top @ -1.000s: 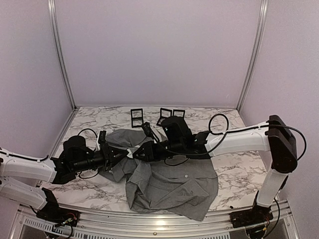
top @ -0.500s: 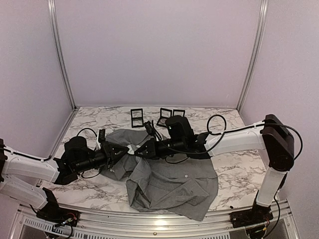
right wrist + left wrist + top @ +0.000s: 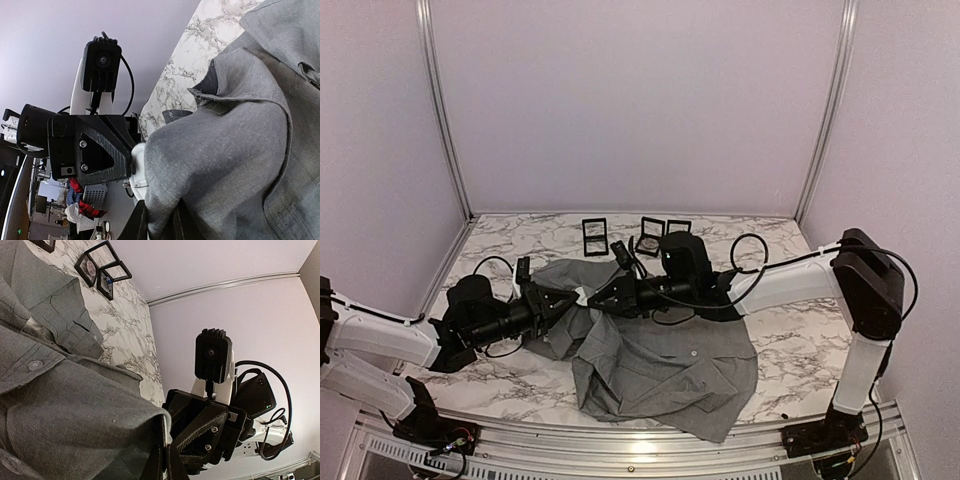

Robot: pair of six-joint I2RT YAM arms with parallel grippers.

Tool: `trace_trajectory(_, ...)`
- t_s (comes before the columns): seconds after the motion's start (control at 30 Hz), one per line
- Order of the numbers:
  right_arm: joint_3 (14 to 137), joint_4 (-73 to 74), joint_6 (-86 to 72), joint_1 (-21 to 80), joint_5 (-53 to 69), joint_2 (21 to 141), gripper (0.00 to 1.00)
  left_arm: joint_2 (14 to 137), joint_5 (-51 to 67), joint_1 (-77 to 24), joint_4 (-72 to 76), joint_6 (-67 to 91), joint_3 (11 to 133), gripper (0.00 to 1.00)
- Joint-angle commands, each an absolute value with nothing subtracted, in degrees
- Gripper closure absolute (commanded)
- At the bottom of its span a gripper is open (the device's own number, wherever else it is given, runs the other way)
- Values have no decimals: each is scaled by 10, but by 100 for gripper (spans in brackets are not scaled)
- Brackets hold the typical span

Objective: Remove the brooch from the garment
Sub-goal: Pass from the left arm to the right, then pass from the right arm to the left

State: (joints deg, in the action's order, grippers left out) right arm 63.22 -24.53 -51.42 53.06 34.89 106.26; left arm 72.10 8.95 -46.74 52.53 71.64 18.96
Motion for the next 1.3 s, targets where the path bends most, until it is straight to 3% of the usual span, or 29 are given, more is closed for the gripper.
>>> trace_trajectory(0.0,633,-314,-544,532,370,1081,83,725,133,-480,582,721,188,100)
trace_trajectory(0.2,630,-343,-561,527,381,1088,84,721,137,-479,589,724,185,100)
trace_trajectory(0.37,628,-348,-561,522,388,1090,100,718,144,-479,581,721,185,99)
trace_trajectory(0.47,624,-351,-556,520,402,1091,100,705,145,-478,543,709,188,85)
trace_trajectory(0.57,621,-356,-548,518,430,1092,100,682,151,-473,496,687,191,80)
trace_trajectory(0.83,620,-310,-495,506,489,1077,100,631,213,-446,359,612,213,83)
trace_trajectory(1.27,640,-253,-439,506,553,1076,100,641,303,-430,333,579,234,84)
